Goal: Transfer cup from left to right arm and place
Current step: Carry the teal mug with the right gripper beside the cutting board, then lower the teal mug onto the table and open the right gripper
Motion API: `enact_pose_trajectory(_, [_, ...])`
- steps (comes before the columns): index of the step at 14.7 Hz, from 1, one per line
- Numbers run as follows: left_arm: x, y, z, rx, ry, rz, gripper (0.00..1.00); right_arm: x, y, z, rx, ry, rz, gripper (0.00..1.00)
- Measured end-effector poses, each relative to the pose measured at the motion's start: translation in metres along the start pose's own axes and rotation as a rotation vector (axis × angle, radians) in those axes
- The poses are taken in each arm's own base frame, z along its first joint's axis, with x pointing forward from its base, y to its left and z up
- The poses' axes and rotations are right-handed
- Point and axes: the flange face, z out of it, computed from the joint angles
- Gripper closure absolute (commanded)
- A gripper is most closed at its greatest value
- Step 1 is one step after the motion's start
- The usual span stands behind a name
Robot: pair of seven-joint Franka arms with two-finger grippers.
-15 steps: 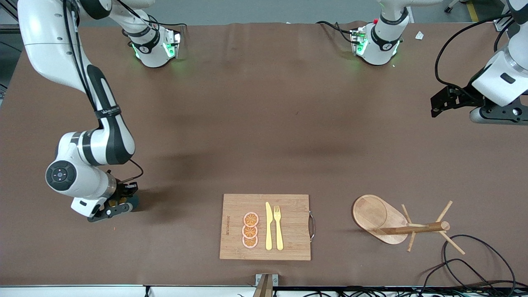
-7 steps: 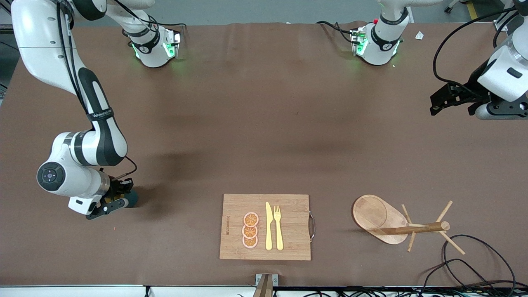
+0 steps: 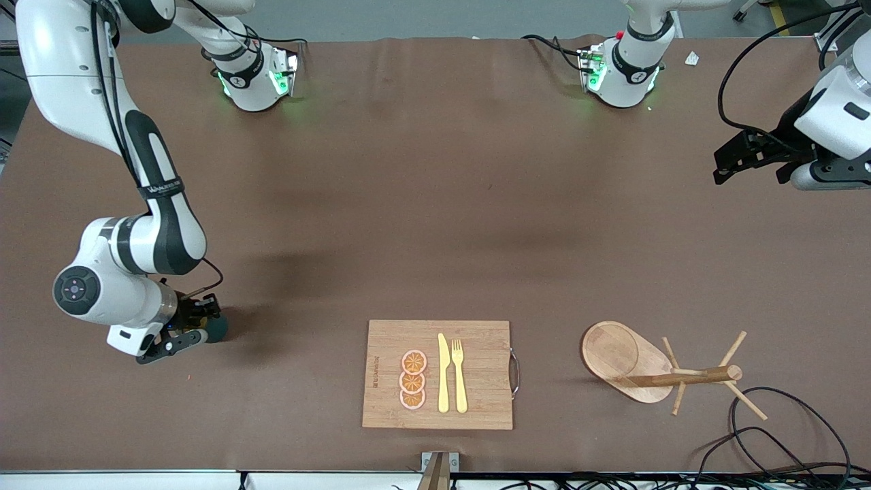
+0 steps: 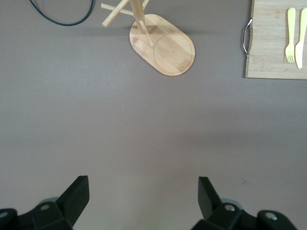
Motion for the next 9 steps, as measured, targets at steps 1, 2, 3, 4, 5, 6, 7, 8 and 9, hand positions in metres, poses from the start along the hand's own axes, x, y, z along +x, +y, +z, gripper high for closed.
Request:
enact_pose_trajectory(1, [-0.001, 0.000, -0.001, 0.000, 0.000, 0.000, 0.00, 0.002, 0.003, -0.018, -0.007, 0.018, 0.005, 0.00])
enact_pose_trajectory(2, [-0.003, 0.000, -0.002, 0.001, -0.004, 0.001, 0.00, 0.003, 0.005, -0.038, -0.013, 0.037, 0.022, 0.00])
enact_pose_trajectory(3, [-0.005, 0.000, -0.003, 0.002, -0.010, 0.001, 0.00, 0.004, 0.006, -0.061, -0.021, 0.062, 0.061, 0.00])
enact_pose_trajectory(4, [-0.005, 0.000, -0.004, 0.003, -0.013, 0.001, 0.00, 0.003, 0.006, -0.085, -0.029, 0.091, 0.118, 0.00])
enact_pose_trajectory(5, [-0.006, 0.000, -0.004, 0.003, -0.014, 0.001, 0.00, 0.001, 0.004, -0.108, -0.033, 0.114, 0.172, 0.00])
enact_pose_trajectory(6, [-0.006, 0.000, -0.003, 0.003, -0.015, 0.001, 0.00, -0.003, 0.001, -0.128, -0.032, 0.124, 0.215, 0.00])
enact_pose_trajectory(7, [-0.006, 0.000, -0.003, 0.003, -0.016, 0.001, 0.00, -0.008, -0.003, -0.145, -0.027, 0.117, 0.245, 0.00])
enact_pose_trajectory(8, [-0.006, 0.000, -0.004, 0.003, -0.017, 0.000, 0.00, -0.014, -0.006, -0.161, -0.024, 0.112, 0.267, 0.00])
enact_pose_trajectory(9, [-0.006, 0.000, -0.004, 0.003, -0.017, 0.000, 0.00, -0.020, -0.008, -0.177, -0.024, 0.114, 0.287, 0.00])
